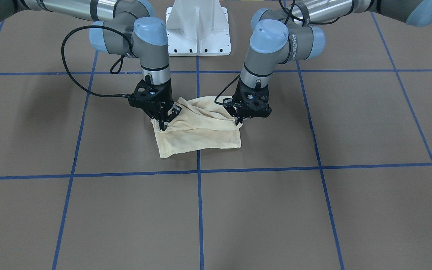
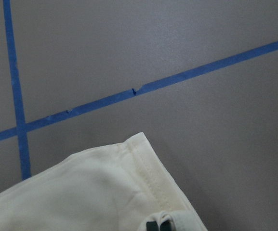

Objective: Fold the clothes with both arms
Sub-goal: 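Lift the near edge and fold it over toward the far edge with both grippers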

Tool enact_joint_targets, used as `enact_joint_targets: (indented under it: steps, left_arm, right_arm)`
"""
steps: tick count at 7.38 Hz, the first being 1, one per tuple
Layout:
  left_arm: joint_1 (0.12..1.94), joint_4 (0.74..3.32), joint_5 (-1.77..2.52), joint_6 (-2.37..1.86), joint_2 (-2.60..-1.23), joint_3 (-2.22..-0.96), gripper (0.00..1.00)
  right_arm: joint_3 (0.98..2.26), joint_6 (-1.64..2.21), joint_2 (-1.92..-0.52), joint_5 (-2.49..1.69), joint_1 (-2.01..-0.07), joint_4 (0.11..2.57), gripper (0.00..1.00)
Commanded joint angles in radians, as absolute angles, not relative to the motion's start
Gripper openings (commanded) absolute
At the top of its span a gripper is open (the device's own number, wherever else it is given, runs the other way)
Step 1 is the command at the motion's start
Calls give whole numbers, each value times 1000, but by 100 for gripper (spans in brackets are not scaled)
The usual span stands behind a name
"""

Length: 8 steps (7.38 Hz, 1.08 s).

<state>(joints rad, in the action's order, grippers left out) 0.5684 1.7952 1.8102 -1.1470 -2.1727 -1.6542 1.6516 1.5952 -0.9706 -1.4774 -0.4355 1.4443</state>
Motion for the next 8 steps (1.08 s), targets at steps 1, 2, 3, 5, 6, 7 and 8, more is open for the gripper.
enact_joint_targets:
  steps: [1,2,3,5,6,7,8]
  left_arm:
    - [609,1875,1793,-1079,-2198,-1536,0]
    - [618,1934,1793,-1078,-2206,-1478,0]
    - [629,1950,1793,-1050,-2212,-1454,12]
    - [673,1969,1808,-953,-2210,-1450,100]
    - [719,1982,1915,-871,-2206,-1451,100]
    - [773,1982,2033,-774,-2195,-1457,100]
    - [787,1982,2055,-732,-2169,-1471,100]
  right_arm:
    - [1586,1576,-930,-1488,-469,1436,0]
    - [1586,1571,-930,-1489,-477,1436,4]
    - [1586,1548,-937,-1512,-495,1436,30]
    - [1597,1474,-927,-1637,-547,1436,100]
    - [1612,1477,-901,-1748,-580,1448,100]
    - [1618,1480,-870,-1747,-575,1477,100]
    - [1623,1474,-839,-1744,-565,1494,100]
